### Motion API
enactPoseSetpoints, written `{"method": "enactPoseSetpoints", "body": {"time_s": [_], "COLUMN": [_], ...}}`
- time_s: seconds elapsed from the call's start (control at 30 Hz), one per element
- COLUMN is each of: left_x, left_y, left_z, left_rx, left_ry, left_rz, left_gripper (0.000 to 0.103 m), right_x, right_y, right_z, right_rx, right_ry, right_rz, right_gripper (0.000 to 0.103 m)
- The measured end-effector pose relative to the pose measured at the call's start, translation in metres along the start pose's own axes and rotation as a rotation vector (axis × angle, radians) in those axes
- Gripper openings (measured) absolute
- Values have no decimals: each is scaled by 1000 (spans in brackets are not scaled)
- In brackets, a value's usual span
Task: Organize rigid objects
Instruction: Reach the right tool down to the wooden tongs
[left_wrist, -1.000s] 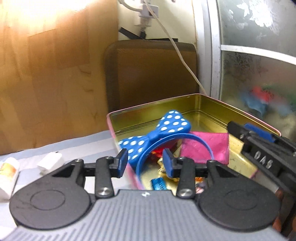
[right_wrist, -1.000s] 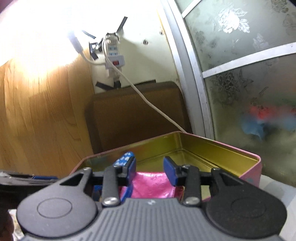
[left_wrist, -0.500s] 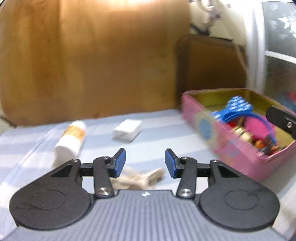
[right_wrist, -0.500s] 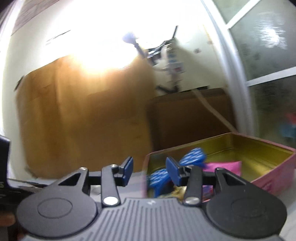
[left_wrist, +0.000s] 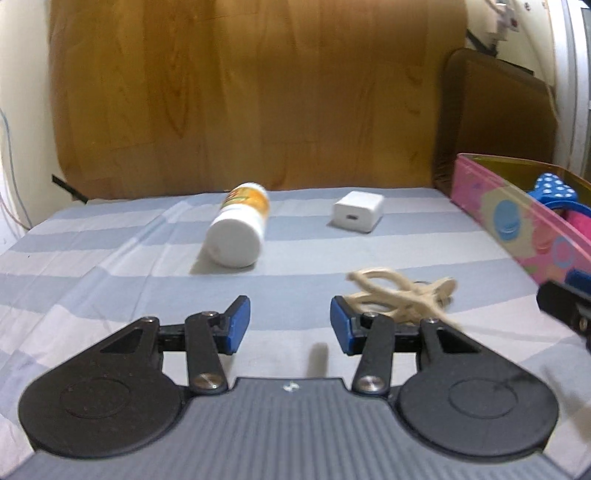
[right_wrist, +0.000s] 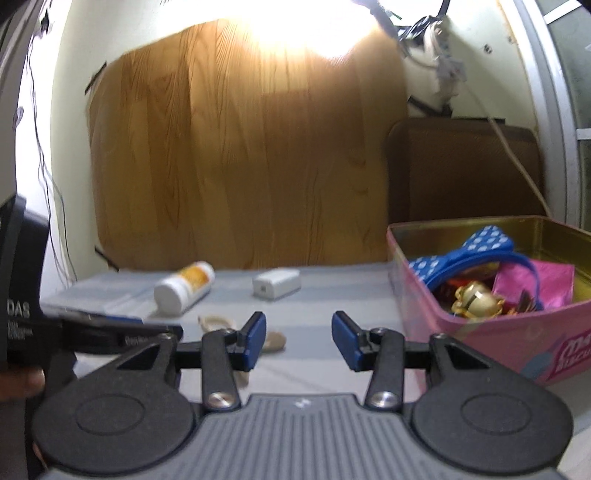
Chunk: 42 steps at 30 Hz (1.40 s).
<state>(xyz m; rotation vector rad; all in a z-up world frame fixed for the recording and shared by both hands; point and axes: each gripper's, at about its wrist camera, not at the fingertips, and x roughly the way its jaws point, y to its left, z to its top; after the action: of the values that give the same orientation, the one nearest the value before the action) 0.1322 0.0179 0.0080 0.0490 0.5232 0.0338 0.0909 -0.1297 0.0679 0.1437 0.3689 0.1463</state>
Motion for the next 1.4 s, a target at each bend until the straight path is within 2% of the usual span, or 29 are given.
{"method": "enactPoseSetpoints", "body": {"time_s": [0.1, 0.17, 0.87, 1.03, 1.2, 1.4], "left_x": [6, 11, 14, 13, 12, 13], "left_y": [6, 11, 19, 19, 23, 24], "left_z": [-6, -7, -9, -9, -9, -9], "left_rx": [-10, -36, -85, -94, -112, -120], "left_ry": [12, 46, 52, 43, 37, 37], "left_rz": [24, 11, -24, -31, -43, -58], "left_gripper": [51, 51, 55, 58, 58, 58], "right_x": [3, 4, 11, 12, 18, 34], "right_y": [5, 6, 2, 3, 12, 34], "right_z": [-3, -4, -2, -2, -2, 0], "right_rx": [-22, -24, 18, 11, -41, -146], "right_ry": [28, 36, 73, 79, 111, 159], "right_rz": [6, 13, 23, 16, 10, 65], "right_gripper": [46, 50, 52, 52, 52, 51]}}
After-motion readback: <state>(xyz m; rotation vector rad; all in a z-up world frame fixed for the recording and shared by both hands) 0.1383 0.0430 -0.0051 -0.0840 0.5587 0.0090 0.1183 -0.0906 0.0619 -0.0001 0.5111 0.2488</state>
